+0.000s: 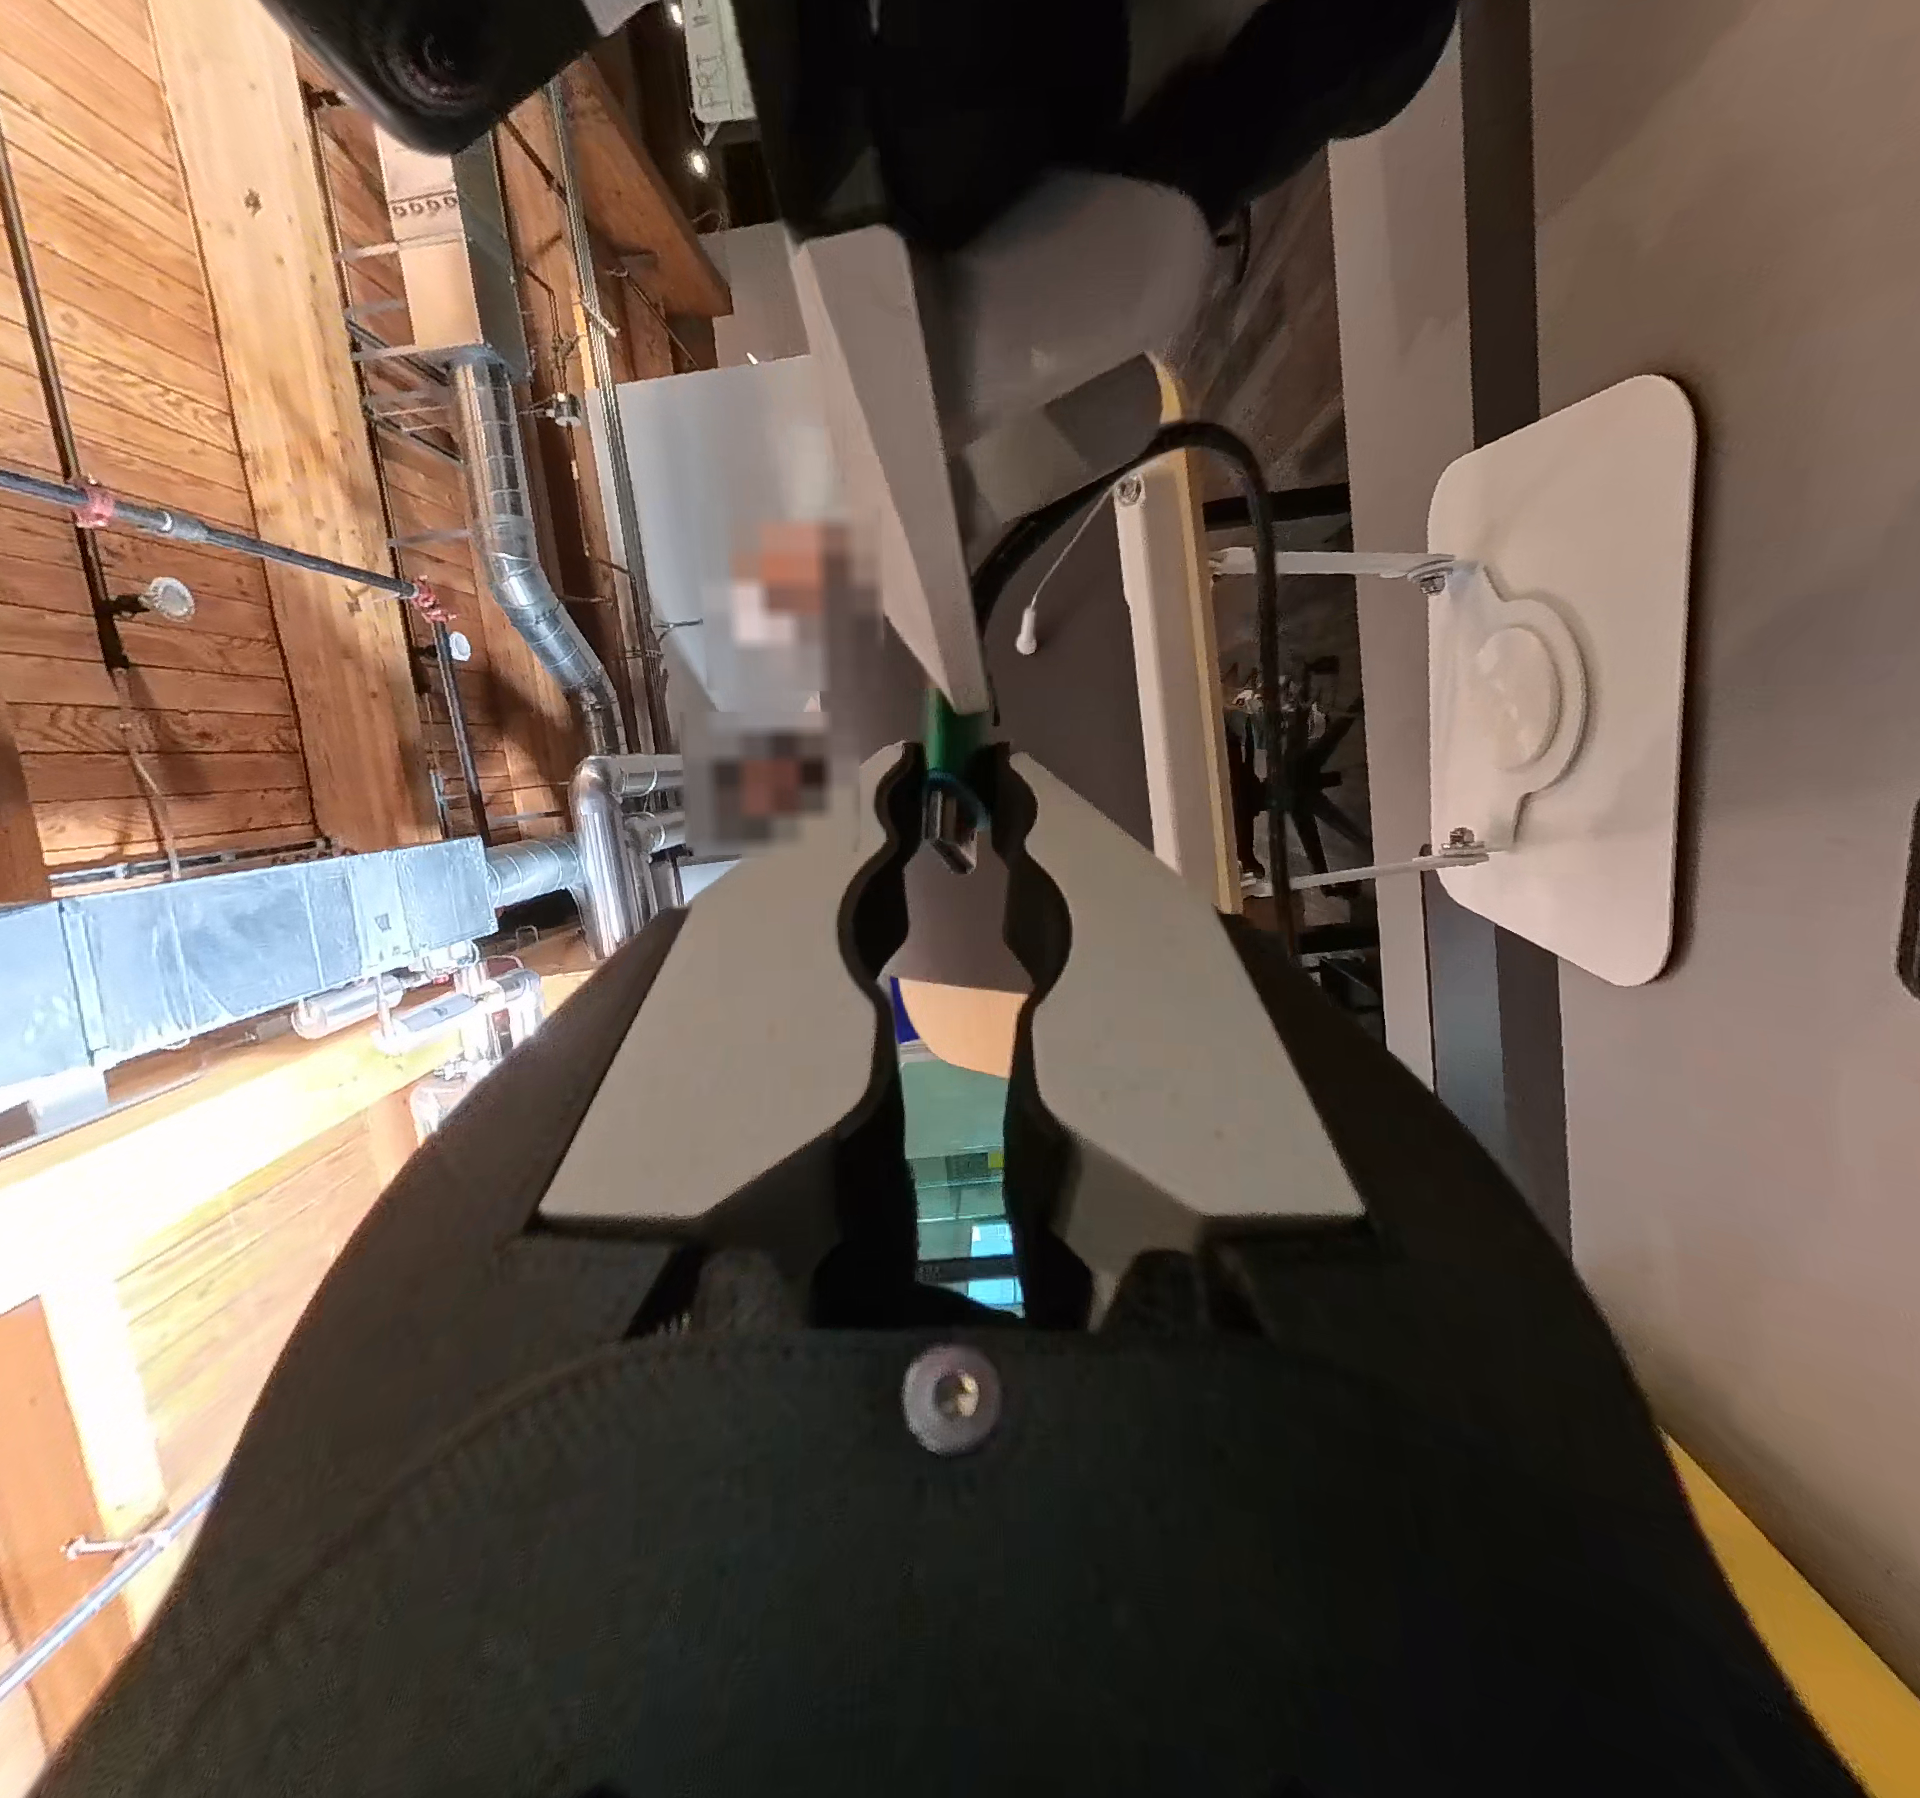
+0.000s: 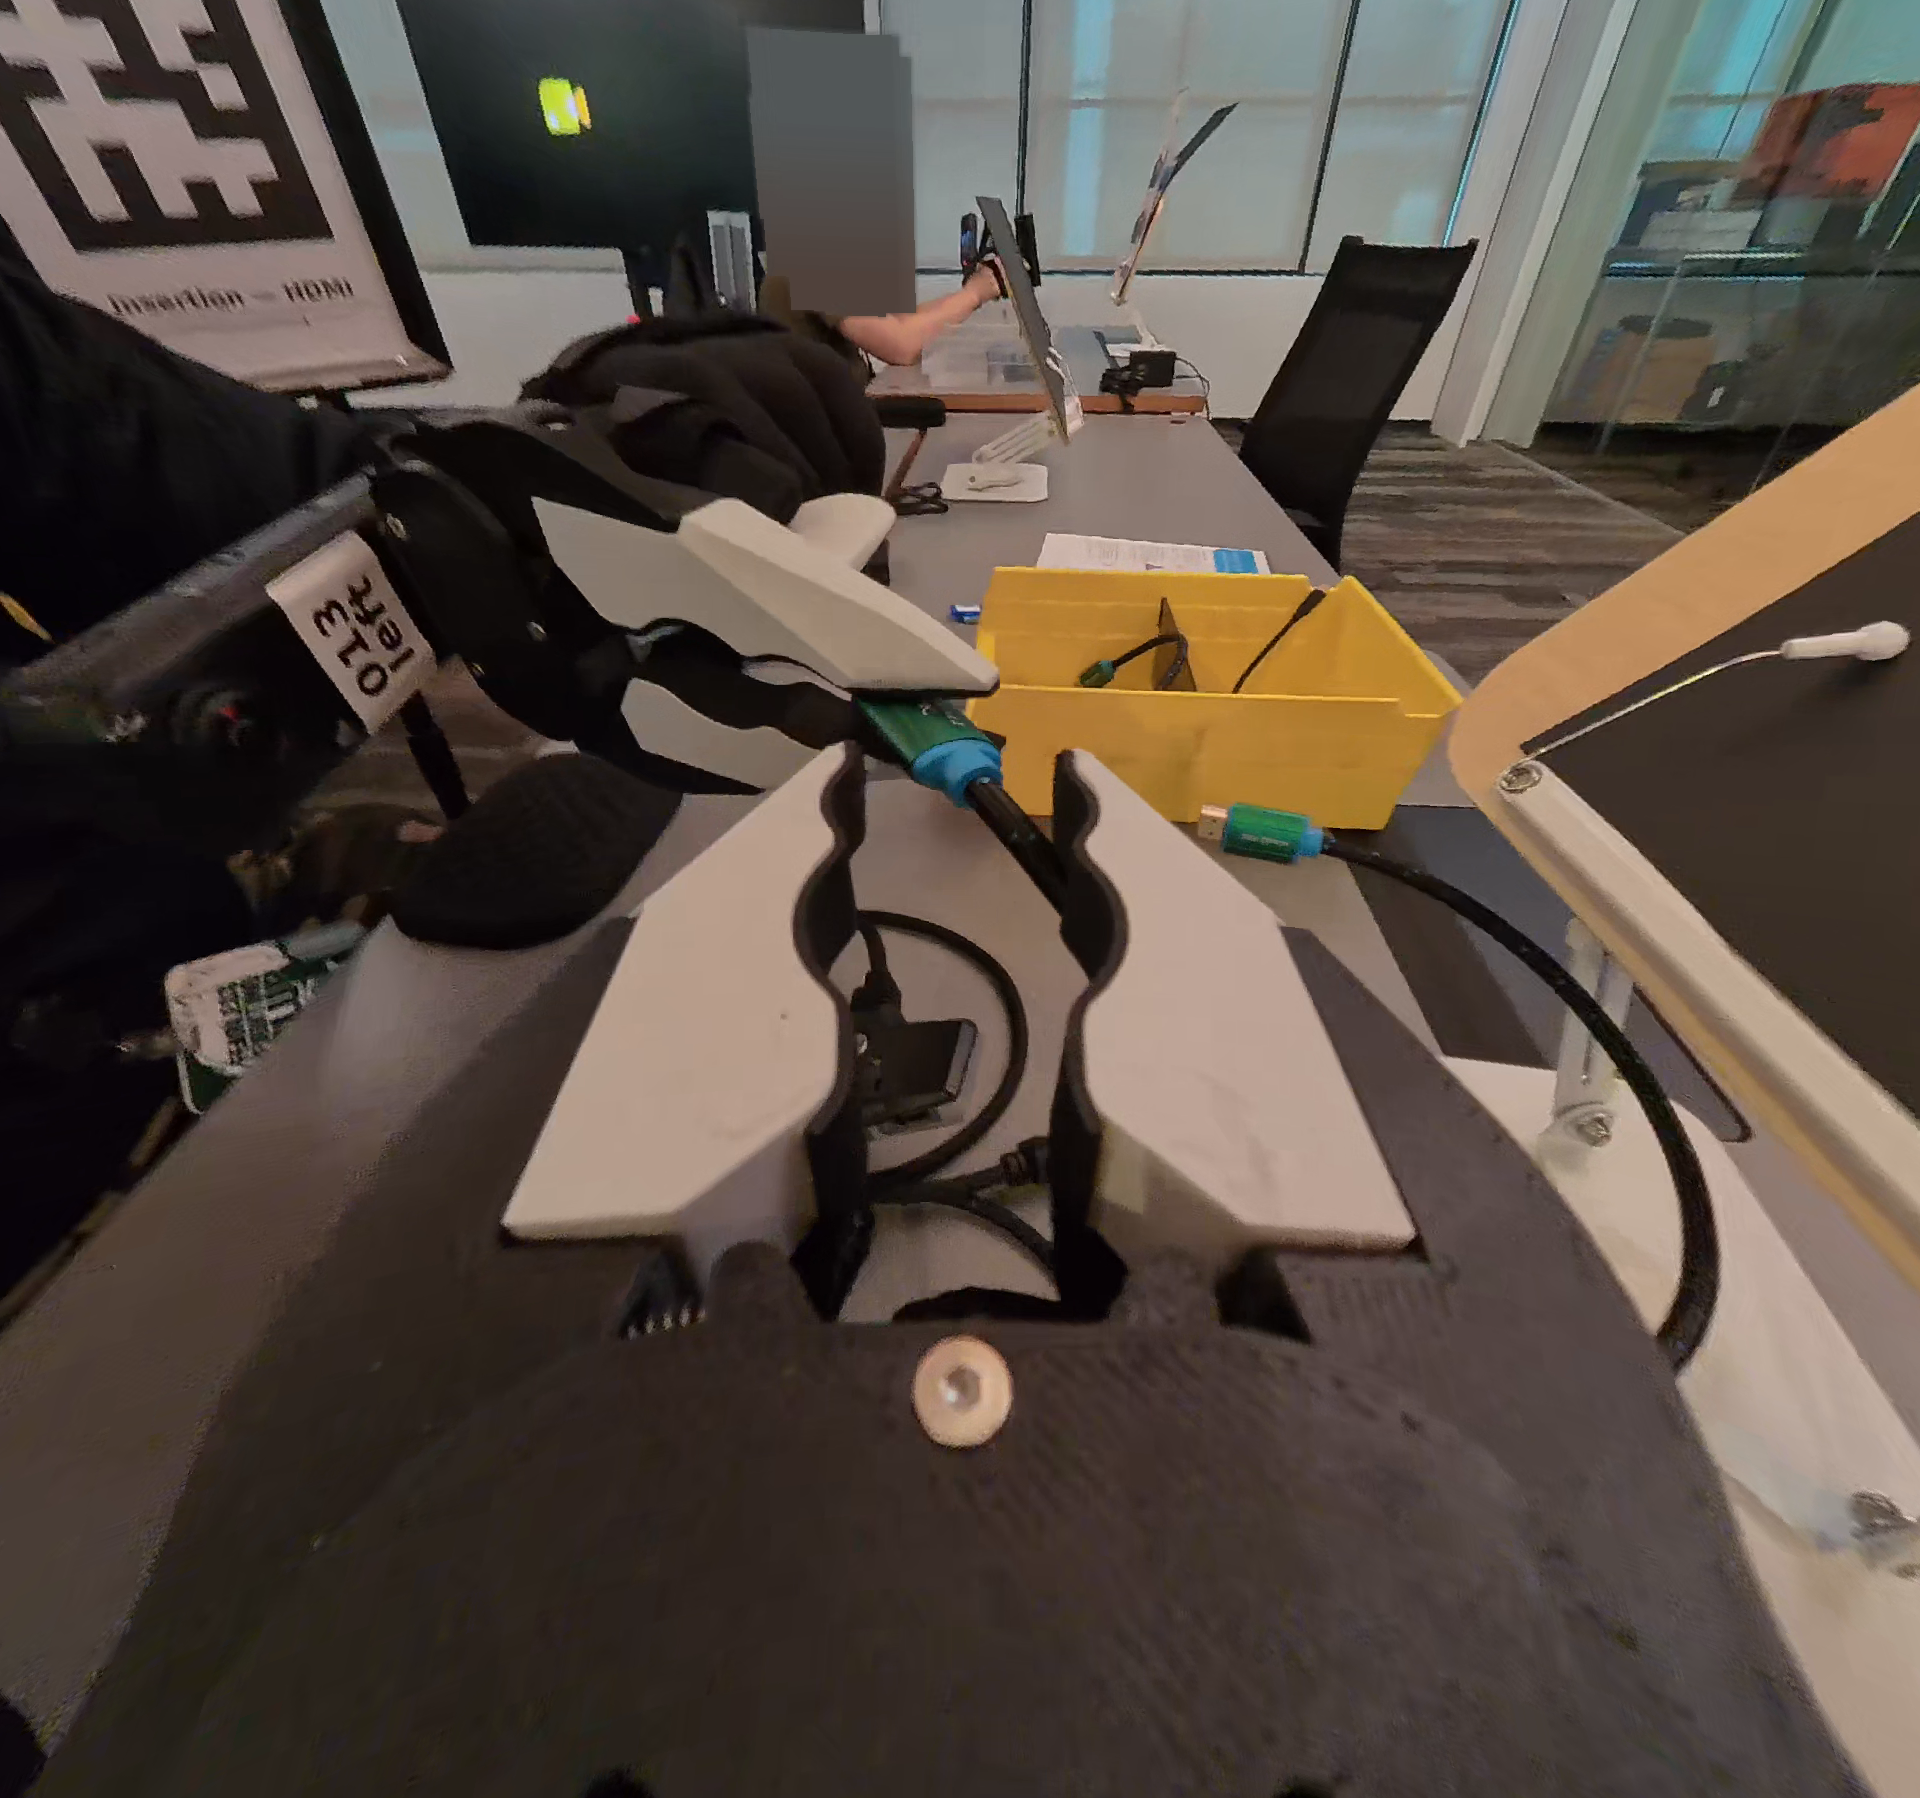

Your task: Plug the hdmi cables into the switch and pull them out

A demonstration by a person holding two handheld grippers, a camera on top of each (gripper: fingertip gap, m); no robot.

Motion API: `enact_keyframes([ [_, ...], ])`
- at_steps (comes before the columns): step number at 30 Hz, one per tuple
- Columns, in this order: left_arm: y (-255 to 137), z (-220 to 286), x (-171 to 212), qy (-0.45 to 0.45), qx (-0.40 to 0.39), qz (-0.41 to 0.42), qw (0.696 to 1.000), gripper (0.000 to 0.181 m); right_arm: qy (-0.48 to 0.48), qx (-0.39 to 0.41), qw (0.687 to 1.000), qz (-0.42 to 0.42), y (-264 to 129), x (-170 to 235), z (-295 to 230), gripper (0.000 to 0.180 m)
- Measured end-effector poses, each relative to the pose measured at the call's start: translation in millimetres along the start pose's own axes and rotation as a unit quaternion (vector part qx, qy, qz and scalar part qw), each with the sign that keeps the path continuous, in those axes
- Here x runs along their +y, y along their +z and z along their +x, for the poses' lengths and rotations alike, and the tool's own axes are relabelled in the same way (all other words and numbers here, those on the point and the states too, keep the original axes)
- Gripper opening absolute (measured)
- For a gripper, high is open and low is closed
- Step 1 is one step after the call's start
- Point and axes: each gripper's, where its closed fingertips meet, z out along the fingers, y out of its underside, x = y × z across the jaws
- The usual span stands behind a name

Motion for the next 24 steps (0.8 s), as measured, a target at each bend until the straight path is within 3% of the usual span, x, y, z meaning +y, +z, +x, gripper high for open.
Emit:
enact_keyframes([
  [10,-8,6,-17,0.038,0.015,0.040,0.998,0.011,-0.041,-0.014,0.998,-0.039,-4,13,-9,0.064],
  [15,-11,9,-27,0.050,0.019,0.052,0.997,0.011,-0.024,-0.094,0.994,-0.046,4,26,-32,0.027],
  [20,-11,12,-26,0.043,0.020,0.052,0.998,0.011,0.042,-0.152,0.987,0.010,-1,21,-38,0.041],
  [24,-9,15,-24,0.035,0.018,0.045,0.998,0.011,0.071,-0.151,0.986,0.023,1,23,-29,0.028],
])
